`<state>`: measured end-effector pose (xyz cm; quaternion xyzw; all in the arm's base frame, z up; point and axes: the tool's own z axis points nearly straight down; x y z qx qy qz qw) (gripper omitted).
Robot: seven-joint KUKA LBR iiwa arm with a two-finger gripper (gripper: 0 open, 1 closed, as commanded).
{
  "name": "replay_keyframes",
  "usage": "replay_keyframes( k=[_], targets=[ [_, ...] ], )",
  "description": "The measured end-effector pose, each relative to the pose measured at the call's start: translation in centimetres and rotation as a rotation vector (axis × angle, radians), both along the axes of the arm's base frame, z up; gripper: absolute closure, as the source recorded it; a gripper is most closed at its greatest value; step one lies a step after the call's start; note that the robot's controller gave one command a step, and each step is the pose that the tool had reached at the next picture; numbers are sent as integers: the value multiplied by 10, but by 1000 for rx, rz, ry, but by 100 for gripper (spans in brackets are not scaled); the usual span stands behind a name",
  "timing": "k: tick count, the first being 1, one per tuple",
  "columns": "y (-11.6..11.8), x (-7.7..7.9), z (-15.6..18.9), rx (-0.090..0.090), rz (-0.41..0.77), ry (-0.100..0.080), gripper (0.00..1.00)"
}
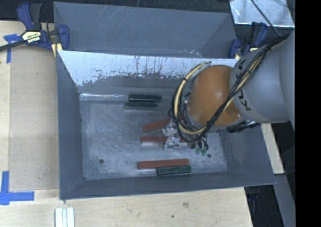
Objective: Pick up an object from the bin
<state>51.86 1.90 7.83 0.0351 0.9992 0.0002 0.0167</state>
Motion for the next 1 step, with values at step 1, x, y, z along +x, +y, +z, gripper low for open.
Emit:
replay_keyframes(
  k=[1],
  targets=[
    [4, -5, 125, 1, 15, 31, 100]
  ],
)
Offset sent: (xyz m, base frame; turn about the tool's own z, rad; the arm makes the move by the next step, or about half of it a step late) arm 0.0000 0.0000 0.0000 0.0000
